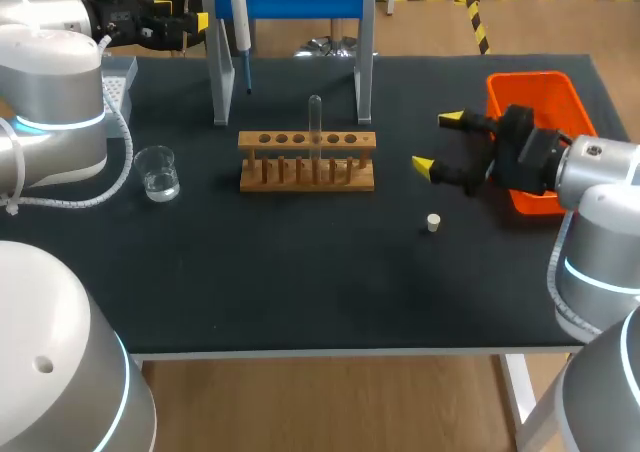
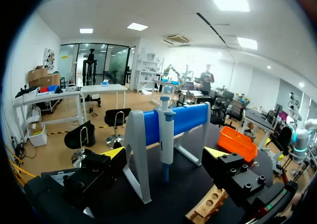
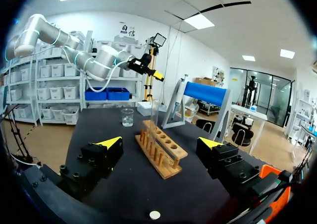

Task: Invert the test tube, pick up the pipette, mount the tip to pipette, aspirate from beaker and dispense into the tube, eject the tip, return the pipette, and cap with the stopper.

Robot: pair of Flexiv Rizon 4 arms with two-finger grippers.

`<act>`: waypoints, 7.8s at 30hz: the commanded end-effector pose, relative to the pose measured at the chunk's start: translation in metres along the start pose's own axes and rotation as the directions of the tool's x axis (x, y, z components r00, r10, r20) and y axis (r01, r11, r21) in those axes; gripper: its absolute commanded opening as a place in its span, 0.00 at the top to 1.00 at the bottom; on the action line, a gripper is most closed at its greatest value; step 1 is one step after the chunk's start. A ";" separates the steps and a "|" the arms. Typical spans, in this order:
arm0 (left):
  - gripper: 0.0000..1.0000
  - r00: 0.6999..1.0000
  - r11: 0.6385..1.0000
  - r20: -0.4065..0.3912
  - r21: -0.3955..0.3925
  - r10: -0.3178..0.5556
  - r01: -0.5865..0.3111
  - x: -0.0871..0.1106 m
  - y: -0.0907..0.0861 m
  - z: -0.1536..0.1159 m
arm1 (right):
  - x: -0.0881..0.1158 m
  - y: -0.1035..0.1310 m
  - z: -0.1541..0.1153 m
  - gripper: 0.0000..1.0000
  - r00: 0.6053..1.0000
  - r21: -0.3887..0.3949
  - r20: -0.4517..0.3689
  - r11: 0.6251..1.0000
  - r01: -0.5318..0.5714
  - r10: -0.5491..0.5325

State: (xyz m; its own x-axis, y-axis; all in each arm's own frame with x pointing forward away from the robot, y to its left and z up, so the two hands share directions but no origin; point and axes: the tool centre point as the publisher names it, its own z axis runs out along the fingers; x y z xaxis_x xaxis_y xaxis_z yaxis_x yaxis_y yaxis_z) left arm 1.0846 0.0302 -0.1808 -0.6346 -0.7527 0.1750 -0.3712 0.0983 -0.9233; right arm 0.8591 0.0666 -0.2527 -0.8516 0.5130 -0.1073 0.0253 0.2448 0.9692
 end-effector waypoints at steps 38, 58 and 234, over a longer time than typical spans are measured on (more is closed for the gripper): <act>0.00 0.959 0.962 -0.111 0.116 0.262 -0.249 0.190 0.102 -0.081 | 0.001 0.001 -0.002 0.00 1.000 0.002 0.001 1.000 0.000 0.000; 0.00 0.957 0.964 -0.132 0.100 0.257 -0.245 0.197 0.117 -0.077 | 0.001 0.001 -0.002 0.00 1.000 0.002 0.001 1.000 0.000 0.000; 0.00 0.957 0.964 -0.132 0.100 0.257 -0.245 0.197 0.117 -0.077 | 0.022 0.093 0.171 1.00 0.785 -0.250 -0.612 0.965 -0.075 -0.097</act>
State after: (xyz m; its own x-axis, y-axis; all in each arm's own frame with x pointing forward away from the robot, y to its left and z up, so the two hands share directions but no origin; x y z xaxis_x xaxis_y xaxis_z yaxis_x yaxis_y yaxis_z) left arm 0.8643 -0.0548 -0.2269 -0.7950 -0.6062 -0.0230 -0.1364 0.2156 -0.9669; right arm 0.9391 0.2463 -0.2083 -0.9896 -0.1373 -0.0420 -0.0402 -0.0158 0.9991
